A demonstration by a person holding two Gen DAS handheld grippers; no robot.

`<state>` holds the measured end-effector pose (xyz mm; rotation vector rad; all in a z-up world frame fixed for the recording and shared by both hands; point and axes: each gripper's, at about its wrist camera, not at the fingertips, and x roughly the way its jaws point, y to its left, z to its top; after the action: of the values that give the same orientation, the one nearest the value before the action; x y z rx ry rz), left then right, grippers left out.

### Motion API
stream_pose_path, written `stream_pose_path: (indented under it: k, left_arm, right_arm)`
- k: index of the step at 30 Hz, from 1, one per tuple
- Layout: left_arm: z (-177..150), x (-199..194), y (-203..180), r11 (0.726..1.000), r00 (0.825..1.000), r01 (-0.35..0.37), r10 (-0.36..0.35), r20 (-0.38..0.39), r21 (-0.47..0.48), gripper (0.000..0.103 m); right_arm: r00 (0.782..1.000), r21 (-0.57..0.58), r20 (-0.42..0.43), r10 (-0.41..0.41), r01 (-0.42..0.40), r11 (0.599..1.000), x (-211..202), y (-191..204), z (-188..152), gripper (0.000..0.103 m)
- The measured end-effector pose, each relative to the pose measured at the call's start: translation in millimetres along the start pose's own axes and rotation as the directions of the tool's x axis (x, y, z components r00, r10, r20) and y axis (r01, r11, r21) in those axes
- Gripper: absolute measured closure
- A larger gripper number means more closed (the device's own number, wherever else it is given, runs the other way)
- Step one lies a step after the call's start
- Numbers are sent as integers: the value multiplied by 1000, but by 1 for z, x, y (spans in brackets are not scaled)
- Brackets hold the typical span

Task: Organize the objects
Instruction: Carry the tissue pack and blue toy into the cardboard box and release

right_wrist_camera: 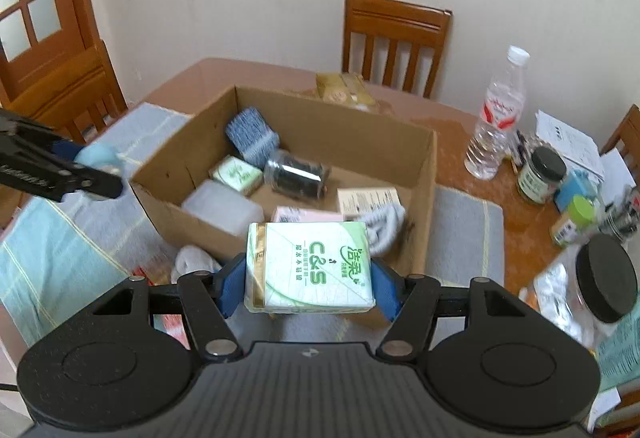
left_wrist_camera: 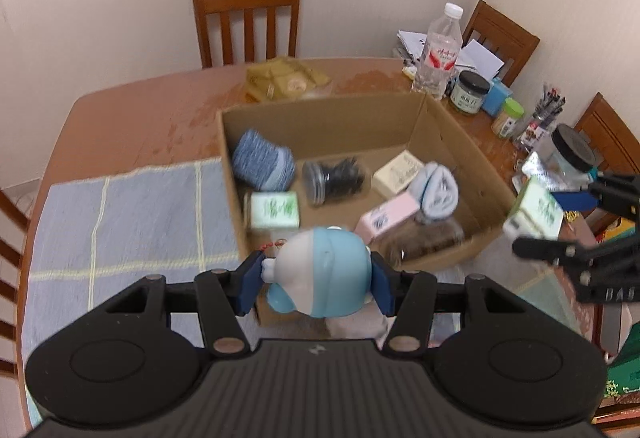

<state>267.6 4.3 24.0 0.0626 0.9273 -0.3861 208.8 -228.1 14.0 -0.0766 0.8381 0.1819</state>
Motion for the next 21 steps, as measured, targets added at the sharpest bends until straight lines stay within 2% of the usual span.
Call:
stream_pose_path:
  k: [8,10,14,21]
  left_arm:
    - [45,28,-1,1000,998,15,-14,68,-8,47]
    - [51,37,1,1000,997,25,-24,75,-13,40]
    - [54,46,6,999,998,18,-15,65,-49,9]
    - [46,45,17,998,998,-38,40,37,-53,6]
  right_arm:
    - [1000,15,24,-2,2,1000,10,1,18,34]
    - [1000,24,22,-1,0,1000,14,0,21,34]
    - [1000,48,13,0,0,999,23,-1,25,34]
    - [1000,34,3,17,-17,999,35,4,33,34]
